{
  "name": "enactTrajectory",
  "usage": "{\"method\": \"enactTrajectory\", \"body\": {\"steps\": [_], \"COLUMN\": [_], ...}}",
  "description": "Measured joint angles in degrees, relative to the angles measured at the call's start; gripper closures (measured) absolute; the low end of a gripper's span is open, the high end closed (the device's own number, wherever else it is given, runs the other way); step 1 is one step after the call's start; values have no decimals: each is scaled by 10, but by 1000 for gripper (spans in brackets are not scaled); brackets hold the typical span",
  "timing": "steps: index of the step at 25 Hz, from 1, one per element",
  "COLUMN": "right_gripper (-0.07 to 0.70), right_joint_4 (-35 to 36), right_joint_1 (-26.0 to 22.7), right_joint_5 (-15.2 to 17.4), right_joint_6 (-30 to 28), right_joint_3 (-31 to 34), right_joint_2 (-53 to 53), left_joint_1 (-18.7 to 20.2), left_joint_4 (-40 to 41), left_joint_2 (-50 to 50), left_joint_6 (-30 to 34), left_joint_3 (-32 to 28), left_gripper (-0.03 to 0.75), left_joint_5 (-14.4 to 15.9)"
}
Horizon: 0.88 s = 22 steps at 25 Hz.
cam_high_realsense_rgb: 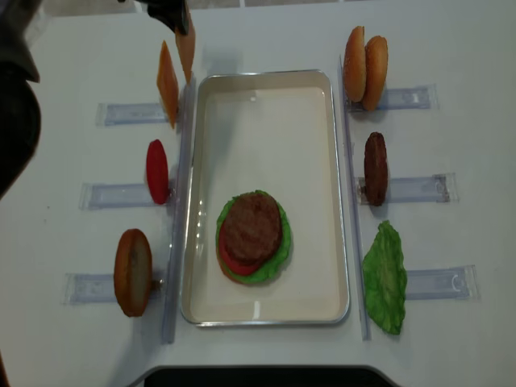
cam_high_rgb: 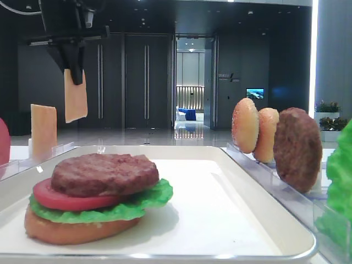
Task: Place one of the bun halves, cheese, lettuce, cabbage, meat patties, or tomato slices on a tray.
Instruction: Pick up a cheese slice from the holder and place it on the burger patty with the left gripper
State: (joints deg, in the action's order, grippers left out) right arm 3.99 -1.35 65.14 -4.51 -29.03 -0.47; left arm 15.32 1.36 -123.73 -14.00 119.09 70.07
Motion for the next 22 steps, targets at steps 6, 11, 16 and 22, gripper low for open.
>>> {"method": "enactTrajectory", "body": {"steps": [6,11,16,22], "right_gripper": [395,395,395,395], "right_joint_4": [0,0,0,0], "right_joint_1": [0,0,0,0], "right_joint_5": [0,0,0,0], "right_joint_6": [0,0,0,0], "right_joint_3": [0,0,0,0], "right_joint_2": [0,0,0,0], "left_joint_1": [0,0,0,0], "left_joint_4": [0,-14,-14,-14], "left_joint_2": [29,53,118,212], "left_joint_6": [0,-1,-2,-6], "left_joint_3": [2,-11,-98,-204], "left_gripper": [689,689,689,689], "left_joint_5": [7,8,8,8]}}
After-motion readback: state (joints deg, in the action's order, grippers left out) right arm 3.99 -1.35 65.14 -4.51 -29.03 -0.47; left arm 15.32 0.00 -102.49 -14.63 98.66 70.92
